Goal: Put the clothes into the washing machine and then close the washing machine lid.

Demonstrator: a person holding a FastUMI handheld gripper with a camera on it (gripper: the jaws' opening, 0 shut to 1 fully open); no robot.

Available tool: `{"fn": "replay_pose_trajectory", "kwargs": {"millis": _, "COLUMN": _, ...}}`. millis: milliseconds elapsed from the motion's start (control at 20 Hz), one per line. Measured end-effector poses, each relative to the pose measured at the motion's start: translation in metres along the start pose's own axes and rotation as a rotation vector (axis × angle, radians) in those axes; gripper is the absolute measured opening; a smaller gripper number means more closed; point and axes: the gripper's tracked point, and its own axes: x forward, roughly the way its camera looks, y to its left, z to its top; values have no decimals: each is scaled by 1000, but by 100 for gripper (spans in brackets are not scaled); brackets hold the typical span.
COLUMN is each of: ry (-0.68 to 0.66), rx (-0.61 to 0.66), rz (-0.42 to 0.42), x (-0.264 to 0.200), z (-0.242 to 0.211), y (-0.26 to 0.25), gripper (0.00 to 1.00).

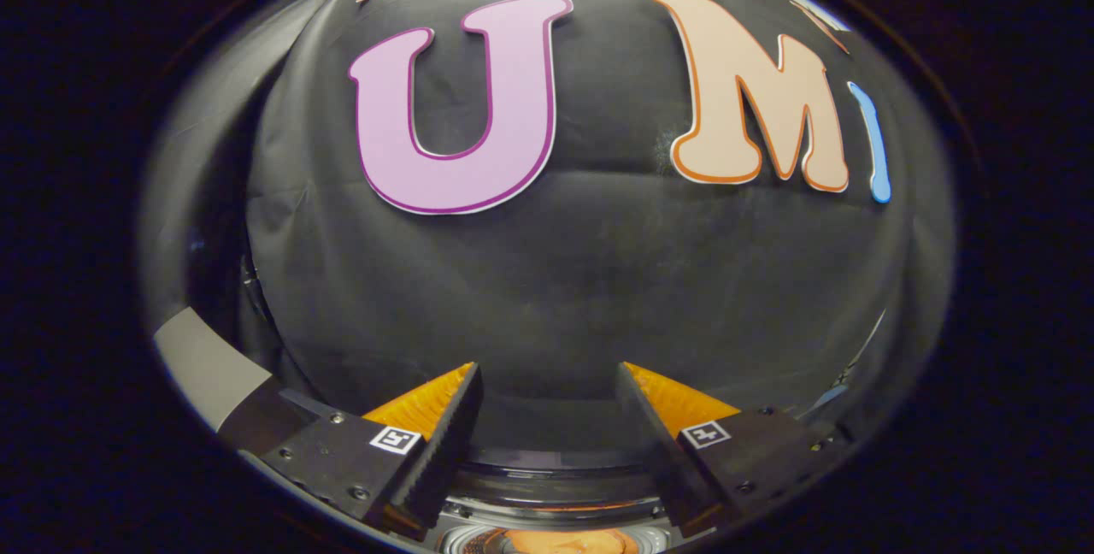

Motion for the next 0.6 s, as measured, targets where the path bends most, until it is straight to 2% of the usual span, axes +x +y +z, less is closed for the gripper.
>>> {"fn": "replay_pose_trajectory", "kwargs": {"millis": 250, "ry": 70, "rx": -7, "rz": -1, "x": -8, "z": -7, "y": -1, "gripper": 95}}
{"fn": "replay_pose_trajectory", "kwargs": {"millis": 600, "ry": 56, "rx": -11, "rz": 8, "x": -54, "z": -21, "y": 2, "gripper": 95}}
